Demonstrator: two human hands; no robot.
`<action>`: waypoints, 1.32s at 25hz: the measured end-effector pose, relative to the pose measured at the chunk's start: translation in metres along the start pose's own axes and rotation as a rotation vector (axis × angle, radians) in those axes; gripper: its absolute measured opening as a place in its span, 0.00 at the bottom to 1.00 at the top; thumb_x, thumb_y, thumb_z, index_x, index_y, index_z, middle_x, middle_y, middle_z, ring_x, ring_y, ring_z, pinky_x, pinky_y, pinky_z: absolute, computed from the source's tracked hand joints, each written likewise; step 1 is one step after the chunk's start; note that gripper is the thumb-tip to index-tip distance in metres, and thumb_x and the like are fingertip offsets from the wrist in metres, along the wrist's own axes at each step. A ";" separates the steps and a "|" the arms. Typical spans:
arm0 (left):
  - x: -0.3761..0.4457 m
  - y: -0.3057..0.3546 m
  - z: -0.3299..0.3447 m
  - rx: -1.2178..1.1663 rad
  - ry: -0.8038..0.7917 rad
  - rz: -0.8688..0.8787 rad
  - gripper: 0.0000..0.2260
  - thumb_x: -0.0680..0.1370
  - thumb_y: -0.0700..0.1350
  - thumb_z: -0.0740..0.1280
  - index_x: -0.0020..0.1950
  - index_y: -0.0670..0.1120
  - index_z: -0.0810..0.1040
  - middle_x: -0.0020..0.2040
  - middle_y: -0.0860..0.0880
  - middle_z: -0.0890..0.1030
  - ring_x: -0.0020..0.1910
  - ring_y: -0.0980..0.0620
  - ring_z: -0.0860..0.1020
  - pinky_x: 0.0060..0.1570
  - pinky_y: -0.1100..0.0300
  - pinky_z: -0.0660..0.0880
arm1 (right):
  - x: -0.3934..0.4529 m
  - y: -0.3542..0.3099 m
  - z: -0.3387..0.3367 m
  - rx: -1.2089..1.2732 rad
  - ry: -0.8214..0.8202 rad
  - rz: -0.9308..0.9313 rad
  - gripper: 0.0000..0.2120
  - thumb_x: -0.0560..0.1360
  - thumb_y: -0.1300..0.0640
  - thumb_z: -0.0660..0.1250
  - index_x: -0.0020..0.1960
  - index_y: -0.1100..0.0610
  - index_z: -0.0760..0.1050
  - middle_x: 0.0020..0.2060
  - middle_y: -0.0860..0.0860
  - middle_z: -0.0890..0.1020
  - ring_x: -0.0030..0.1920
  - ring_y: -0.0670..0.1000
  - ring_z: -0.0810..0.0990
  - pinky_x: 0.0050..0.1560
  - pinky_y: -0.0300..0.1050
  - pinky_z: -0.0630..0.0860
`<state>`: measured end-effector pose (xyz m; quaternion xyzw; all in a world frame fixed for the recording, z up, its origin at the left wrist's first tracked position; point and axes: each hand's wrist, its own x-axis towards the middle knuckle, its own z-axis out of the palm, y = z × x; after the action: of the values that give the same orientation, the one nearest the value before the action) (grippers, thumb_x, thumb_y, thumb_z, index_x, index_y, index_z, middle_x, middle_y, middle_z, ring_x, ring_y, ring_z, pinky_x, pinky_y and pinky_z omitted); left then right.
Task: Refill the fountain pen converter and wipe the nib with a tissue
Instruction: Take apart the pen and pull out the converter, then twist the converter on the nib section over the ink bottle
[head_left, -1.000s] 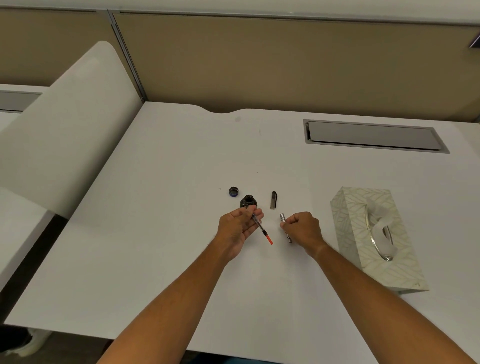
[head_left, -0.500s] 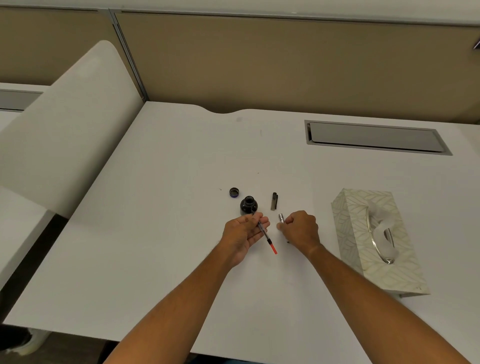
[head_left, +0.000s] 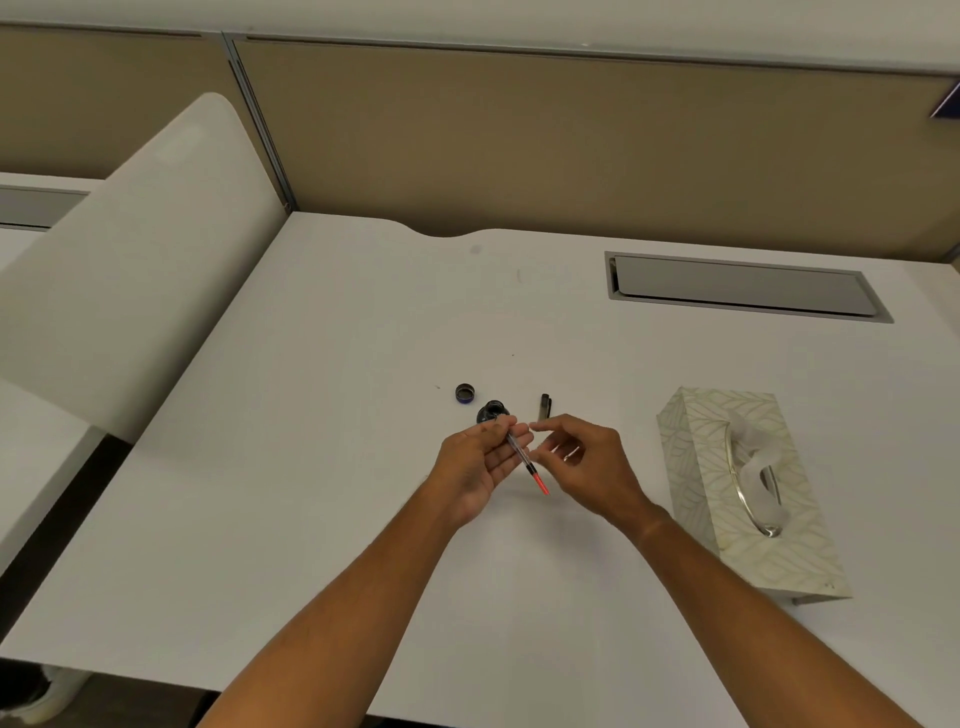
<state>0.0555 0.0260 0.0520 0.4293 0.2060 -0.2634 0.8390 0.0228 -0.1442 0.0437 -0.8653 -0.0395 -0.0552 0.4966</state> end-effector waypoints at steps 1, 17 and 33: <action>-0.001 0.003 0.001 -0.006 0.003 0.003 0.07 0.80 0.39 0.64 0.53 0.38 0.80 0.45 0.42 0.87 0.45 0.48 0.86 0.40 0.59 0.82 | 0.000 -0.003 0.002 0.006 -0.013 -0.078 0.13 0.70 0.62 0.75 0.55 0.53 0.84 0.39 0.43 0.84 0.39 0.44 0.83 0.38 0.31 0.77; -0.001 0.028 -0.004 0.924 0.130 0.846 0.14 0.69 0.35 0.76 0.52 0.47 0.82 0.45 0.53 0.83 0.44 0.59 0.83 0.47 0.69 0.78 | 0.037 -0.038 0.007 0.282 0.231 0.100 0.05 0.72 0.58 0.76 0.46 0.58 0.84 0.39 0.50 0.86 0.39 0.48 0.85 0.44 0.50 0.84; 0.038 0.032 -0.004 1.195 0.029 1.089 0.09 0.71 0.35 0.73 0.51 0.40 0.83 0.45 0.44 0.86 0.42 0.47 0.83 0.45 0.53 0.82 | 0.057 -0.025 0.020 0.080 0.188 0.018 0.07 0.72 0.57 0.76 0.49 0.59 0.84 0.41 0.50 0.87 0.41 0.45 0.86 0.45 0.36 0.81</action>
<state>0.1043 0.0344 0.0476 0.8487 -0.1965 0.1222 0.4756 0.0768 -0.1136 0.0628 -0.8360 0.0128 -0.1303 0.5329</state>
